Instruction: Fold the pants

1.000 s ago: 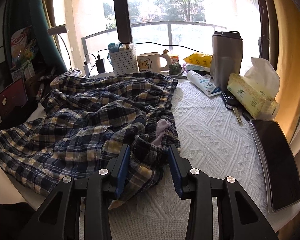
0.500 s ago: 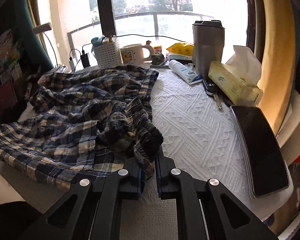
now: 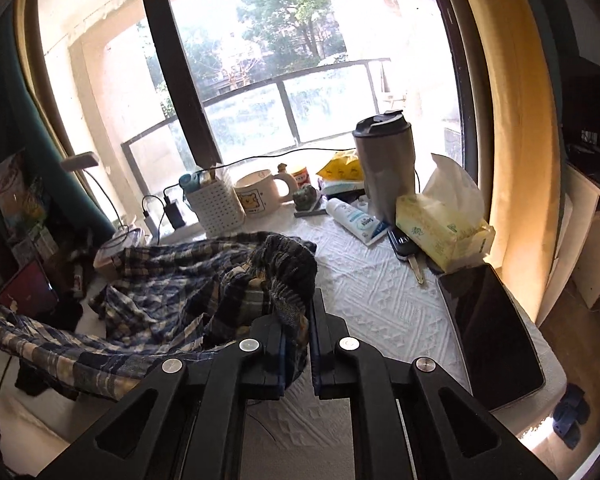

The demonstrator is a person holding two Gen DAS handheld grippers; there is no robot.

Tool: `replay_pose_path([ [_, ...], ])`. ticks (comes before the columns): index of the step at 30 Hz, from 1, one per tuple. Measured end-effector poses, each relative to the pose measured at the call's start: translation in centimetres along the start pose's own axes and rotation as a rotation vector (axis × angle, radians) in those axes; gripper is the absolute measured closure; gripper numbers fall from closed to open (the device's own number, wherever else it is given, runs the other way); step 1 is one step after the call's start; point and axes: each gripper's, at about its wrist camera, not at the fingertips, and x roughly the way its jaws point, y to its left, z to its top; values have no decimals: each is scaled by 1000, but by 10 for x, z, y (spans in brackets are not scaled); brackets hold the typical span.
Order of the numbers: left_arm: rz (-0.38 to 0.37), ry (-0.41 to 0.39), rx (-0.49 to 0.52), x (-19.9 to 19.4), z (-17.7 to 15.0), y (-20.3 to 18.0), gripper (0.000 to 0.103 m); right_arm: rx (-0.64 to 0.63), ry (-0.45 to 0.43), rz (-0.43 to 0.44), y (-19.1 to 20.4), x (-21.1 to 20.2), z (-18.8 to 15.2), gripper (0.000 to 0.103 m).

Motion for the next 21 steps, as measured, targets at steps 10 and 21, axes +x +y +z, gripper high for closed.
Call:
replay_pose_path([
  [10, 33, 34, 10, 79, 31, 37, 100, 81, -9, 14, 8, 42, 33, 95],
  [21, 30, 93, 42, 178, 62, 69, 100, 136, 37, -30, 4, 122, 66, 95],
])
